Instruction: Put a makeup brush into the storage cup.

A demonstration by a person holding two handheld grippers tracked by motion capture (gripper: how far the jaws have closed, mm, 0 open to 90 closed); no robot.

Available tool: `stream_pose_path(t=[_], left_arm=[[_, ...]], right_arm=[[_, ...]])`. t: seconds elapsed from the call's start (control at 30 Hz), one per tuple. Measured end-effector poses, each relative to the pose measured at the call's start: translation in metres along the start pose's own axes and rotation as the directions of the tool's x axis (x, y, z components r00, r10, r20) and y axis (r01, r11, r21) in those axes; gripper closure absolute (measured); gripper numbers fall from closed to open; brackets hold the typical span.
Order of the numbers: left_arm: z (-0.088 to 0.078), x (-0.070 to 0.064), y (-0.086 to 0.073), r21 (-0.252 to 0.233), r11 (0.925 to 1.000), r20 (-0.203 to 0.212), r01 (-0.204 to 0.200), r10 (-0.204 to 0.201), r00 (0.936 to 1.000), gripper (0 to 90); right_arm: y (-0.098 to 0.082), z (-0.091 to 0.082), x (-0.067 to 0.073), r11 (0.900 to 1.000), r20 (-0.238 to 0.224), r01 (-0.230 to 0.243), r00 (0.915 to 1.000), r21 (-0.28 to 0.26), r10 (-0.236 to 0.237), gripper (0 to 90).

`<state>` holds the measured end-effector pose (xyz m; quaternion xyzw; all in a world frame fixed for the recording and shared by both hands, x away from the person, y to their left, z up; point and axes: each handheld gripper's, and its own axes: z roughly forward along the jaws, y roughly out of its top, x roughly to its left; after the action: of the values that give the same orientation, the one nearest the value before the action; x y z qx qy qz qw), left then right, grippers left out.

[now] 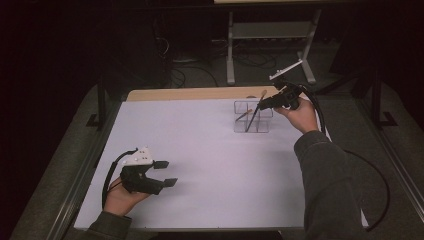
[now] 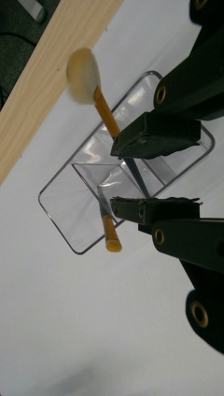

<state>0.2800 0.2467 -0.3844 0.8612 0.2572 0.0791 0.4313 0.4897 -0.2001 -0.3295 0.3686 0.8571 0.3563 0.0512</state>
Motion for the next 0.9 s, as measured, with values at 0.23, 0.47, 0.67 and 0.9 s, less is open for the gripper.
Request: stream_pose_path(t=[0.23, 0.47, 0.67, 0.9], left_arm=[[0.000, 0.000, 0.000, -0.005, 1.0000, -0.001, 0.007, -0.007, 1.0000, 31.0], [0.000, 0.001, 0.000, -0.002, 1.0000, -0.002, 0.005, -0.005, 1.0000, 30.9], [-0.001, 0.002, 0.000, -0.005, 1.0000, -0.005, 0.003, -0.003, 1.0000, 30.8], [-0.002, 0.004, -0.001, -0.009, 0.9999, -0.011, 0.011, -0.011, 0.9999, 30.7]], right_arm=[[-0.011, -0.007, 0.002, 0.999, -0.015, -0.020, 0.9997, -0.037, 0.019, 65.5], [-0.020, -0.013, 0.005, 0.997, -0.015, -0.016, 0.9998, -0.074, 0.015, 63.8], [-0.026, -0.017, 0.008, 0.996, -0.025, -0.023, 0.9995, -0.091, 0.021, 62.0], [-0.027, -0.023, 0.015, 0.994, -0.031, -0.017, 0.9994, -0.112, 0.014, 58.8]])
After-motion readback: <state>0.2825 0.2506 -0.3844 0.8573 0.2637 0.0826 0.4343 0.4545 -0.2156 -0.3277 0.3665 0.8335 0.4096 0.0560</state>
